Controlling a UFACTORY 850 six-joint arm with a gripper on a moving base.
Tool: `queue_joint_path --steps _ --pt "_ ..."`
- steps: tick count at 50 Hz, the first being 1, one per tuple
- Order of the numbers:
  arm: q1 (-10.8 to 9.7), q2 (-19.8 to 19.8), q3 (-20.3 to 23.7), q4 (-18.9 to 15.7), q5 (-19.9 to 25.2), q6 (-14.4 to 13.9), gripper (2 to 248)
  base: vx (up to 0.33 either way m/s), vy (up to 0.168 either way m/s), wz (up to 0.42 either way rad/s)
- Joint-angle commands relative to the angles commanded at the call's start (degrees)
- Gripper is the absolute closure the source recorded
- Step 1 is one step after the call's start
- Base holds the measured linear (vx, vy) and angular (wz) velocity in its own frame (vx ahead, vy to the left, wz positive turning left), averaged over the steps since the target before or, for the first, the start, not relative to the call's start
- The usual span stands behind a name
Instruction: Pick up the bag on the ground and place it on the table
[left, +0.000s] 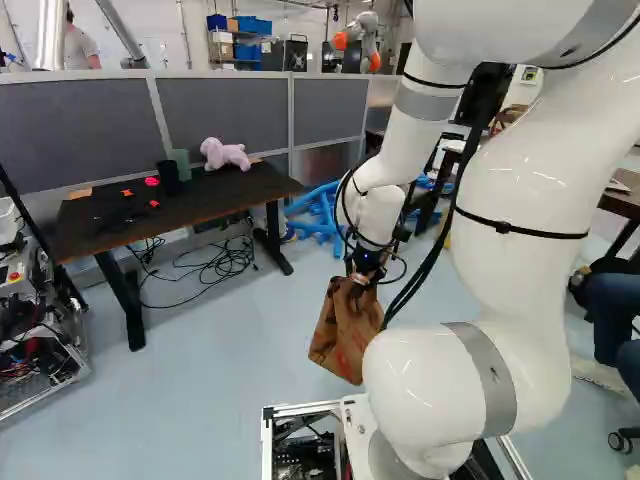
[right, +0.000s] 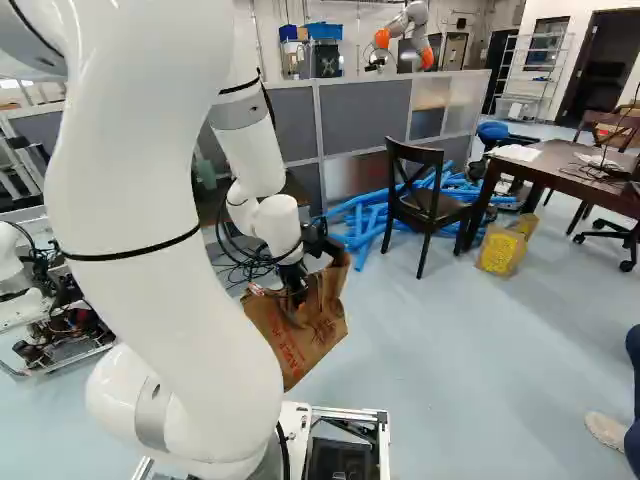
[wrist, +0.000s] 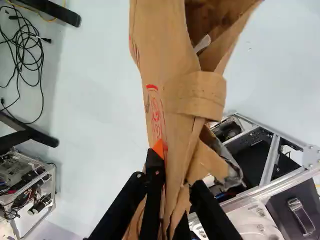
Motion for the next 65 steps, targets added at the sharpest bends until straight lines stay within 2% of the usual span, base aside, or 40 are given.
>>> queue_joint_path --steps 33,65 --pt "-2.5 5.6 -2.4 -9.5 -6.2 0.0 229 0.000 0.000 0.000" --pt "-4.6 9.3 -6.1 -18.8 -12.3 0.0 229 0.000 0.000 0.000"
